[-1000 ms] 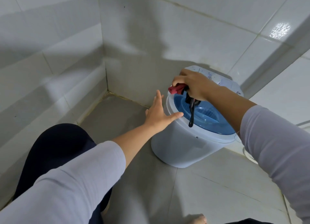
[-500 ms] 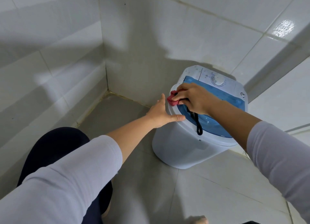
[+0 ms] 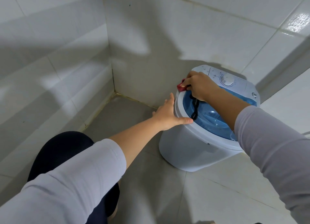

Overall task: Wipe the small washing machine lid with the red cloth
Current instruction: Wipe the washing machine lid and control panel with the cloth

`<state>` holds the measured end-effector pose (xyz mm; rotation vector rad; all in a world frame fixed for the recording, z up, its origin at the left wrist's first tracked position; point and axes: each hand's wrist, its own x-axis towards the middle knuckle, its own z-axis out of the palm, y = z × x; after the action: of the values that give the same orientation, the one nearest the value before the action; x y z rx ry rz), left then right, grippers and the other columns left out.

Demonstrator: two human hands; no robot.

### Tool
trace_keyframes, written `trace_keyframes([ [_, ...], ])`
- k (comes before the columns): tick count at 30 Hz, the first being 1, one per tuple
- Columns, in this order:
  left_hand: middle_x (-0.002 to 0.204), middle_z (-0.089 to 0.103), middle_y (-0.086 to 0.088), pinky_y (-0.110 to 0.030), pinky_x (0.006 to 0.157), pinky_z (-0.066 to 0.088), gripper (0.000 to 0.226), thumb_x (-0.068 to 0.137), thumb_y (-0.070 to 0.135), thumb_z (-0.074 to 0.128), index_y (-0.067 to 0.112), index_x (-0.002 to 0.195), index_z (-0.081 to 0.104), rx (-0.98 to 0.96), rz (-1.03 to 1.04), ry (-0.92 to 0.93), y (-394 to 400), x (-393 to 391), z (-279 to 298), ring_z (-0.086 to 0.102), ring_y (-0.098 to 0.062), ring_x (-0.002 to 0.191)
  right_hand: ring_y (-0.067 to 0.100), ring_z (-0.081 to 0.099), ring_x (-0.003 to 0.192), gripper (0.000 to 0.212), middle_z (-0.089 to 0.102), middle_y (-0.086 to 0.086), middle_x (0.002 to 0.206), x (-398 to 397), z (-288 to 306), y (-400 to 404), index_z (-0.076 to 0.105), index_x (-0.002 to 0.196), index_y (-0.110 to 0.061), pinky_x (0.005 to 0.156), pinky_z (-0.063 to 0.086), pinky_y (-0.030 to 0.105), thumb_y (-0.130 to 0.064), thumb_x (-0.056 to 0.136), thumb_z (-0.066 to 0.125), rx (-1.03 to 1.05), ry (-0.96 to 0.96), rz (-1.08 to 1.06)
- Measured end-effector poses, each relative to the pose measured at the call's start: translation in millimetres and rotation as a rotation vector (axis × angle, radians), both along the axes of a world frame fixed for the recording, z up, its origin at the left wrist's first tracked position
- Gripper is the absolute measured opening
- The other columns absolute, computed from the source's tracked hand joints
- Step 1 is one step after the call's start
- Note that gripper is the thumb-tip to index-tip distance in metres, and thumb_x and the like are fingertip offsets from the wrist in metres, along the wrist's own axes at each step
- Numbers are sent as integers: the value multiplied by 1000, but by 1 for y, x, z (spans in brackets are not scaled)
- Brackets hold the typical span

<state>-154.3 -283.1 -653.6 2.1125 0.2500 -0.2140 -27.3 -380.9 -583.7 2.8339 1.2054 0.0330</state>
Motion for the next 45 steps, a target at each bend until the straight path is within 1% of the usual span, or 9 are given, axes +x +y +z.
trace_keyframes([
  [7,162,9,-3,-55,117,22,133,61,64,75,22,151,-14,-2,-7,46,3,3,4,13,-25,149,35,51,115,40,53,16,123,14,13,4,63,122,-13,96,42,38,3,88,54,6,79,-82],
  [13,163,6,-1,-44,120,20,116,76,57,67,21,152,-13,-40,4,11,22,25,19,10,-22,149,33,51,109,31,54,17,115,32,48,-11,60,118,-12,89,38,33,-4,88,57,186,91,-139],
  [19,162,12,-1,-38,117,21,92,91,43,56,20,153,-8,-45,38,7,26,59,28,17,-23,148,29,53,111,27,53,8,122,30,47,-3,65,112,-19,94,41,33,-9,88,58,5,153,5],
  [21,161,15,-4,-36,116,23,90,92,39,56,18,153,-7,-38,29,15,24,68,31,21,-25,147,27,50,117,28,51,6,126,26,40,-3,66,116,-21,97,39,33,-19,89,59,-71,170,37],
  [24,161,15,-5,-34,114,26,93,91,36,60,17,153,-7,1,-6,34,23,76,33,24,-26,146,28,38,129,34,38,2,143,22,28,-7,60,124,-33,108,35,44,-37,91,52,-128,132,-36],
  [26,161,17,-5,-33,113,28,95,90,36,61,17,153,-7,13,-25,53,25,79,32,26,-26,145,30,38,130,33,34,0,147,20,19,-8,59,125,-35,108,35,46,-33,95,46,-95,135,-94],
  [32,161,18,-5,-34,114,28,98,88,38,63,16,152,-7,41,-39,87,27,82,31,27,-26,144,35,46,108,40,49,8,128,18,0,-8,60,125,-33,94,45,47,-11,93,50,-2,84,-116],
  [39,161,17,-4,-34,114,27,99,87,42,63,16,153,-7,79,-51,124,28,83,33,26,-25,145,36,47,111,51,47,12,128,35,-4,-2,58,128,-26,94,46,40,3,87,53,16,37,-172],
  [45,161,16,-2,-34,114,26,99,87,43,62,17,153,-8,109,-58,139,28,84,34,26,-25,145,38,51,111,50,50,14,124,56,-7,0,61,126,-22,95,46,42,6,85,53,67,14,-206],
])
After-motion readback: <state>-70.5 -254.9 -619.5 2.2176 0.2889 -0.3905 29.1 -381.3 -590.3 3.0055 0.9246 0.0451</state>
